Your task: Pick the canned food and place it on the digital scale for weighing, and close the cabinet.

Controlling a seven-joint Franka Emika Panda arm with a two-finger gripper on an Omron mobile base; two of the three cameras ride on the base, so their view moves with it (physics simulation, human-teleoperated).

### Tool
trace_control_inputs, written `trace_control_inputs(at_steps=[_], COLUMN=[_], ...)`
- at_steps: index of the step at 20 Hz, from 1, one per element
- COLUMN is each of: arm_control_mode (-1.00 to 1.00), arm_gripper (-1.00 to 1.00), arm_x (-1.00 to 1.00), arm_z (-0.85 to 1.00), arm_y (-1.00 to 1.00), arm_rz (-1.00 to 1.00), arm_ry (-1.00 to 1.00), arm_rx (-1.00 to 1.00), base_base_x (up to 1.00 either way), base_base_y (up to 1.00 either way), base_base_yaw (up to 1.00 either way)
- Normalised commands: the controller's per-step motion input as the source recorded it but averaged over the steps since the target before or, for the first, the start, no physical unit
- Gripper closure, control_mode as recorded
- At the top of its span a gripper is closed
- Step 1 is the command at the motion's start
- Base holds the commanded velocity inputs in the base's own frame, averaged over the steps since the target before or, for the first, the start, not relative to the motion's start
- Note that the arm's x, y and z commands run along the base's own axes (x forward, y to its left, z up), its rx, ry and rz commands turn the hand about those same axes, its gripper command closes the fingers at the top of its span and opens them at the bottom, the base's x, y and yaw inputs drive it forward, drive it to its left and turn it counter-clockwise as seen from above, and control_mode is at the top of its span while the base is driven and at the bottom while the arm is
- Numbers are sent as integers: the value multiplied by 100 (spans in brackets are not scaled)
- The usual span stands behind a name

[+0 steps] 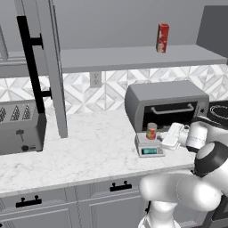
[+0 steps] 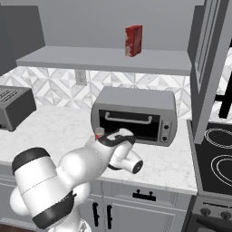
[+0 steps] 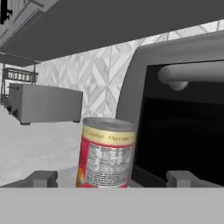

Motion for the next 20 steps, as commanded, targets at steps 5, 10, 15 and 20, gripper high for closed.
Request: trace_control_inputs(at_steps=[5,10,15,20], arm_control_mode=[-100,-100,-100,-100], arm_gripper=[-100,-100,-100,-100], arm_x=[-51,-45,-35,-37], arm_z=[48,84,70,67], arm_y=[-53,-82,-83,-53], arm_rz=[-2,0,0,0], arm_ry=[-32,-26,-29,-35], arm_rx=[2,10,9,5], base_base_x=[0,0,0,0], base_base_y=[0,0,0,0], base_base_yaw=[0,0,0,0])
